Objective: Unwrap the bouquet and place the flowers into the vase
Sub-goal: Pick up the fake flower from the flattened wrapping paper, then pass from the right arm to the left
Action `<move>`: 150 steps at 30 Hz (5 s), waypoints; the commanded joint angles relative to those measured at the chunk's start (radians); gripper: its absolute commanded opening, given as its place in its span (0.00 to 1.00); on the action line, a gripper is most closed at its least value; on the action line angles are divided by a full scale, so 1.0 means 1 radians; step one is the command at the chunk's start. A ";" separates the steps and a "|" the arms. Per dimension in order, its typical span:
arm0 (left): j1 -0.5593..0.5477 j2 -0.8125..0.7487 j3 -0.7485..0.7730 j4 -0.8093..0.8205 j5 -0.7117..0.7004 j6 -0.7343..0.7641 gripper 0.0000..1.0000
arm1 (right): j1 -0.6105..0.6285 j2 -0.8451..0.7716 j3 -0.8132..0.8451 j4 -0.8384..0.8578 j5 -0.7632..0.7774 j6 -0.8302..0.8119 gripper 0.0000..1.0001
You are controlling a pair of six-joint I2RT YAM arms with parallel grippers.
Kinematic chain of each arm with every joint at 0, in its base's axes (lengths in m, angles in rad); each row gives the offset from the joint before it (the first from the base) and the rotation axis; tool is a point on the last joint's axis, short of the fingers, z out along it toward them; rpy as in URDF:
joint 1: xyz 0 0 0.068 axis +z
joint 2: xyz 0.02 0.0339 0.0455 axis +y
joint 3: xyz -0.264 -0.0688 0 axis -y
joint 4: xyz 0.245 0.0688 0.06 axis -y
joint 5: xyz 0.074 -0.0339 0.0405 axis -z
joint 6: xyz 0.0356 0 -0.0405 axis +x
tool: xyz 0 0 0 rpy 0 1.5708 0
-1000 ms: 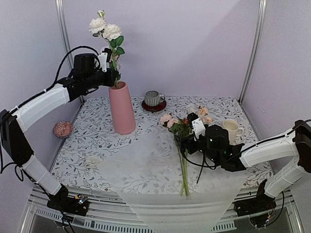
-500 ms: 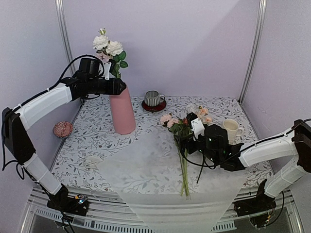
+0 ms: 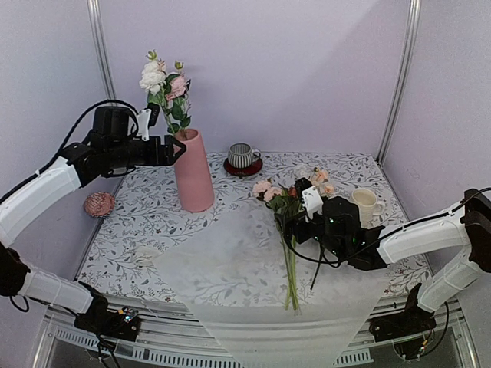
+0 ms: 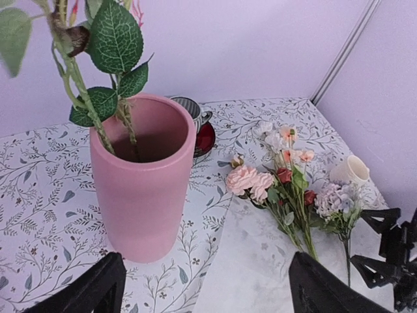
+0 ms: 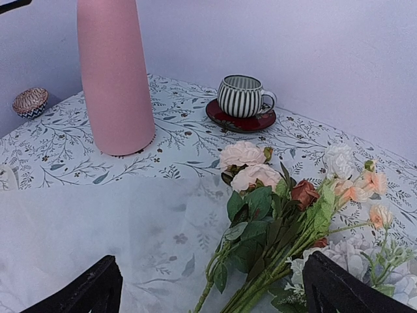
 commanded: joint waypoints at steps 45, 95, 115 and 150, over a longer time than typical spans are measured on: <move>-0.018 -0.117 -0.519 0.152 -0.092 -0.377 0.98 | 0.018 0.176 0.334 -0.991 -0.459 0.661 0.30; -0.018 -0.193 -0.626 0.299 0.037 -0.375 0.96 | 0.026 0.329 0.416 -1.008 -0.417 0.696 0.06; -0.080 -0.336 -0.747 0.618 0.243 -0.402 0.94 | 0.026 -0.194 0.158 -0.547 -0.425 0.639 0.03; -0.375 -0.157 -0.704 1.199 0.289 -0.373 0.98 | 0.103 -0.133 0.130 -0.021 -0.717 0.406 0.02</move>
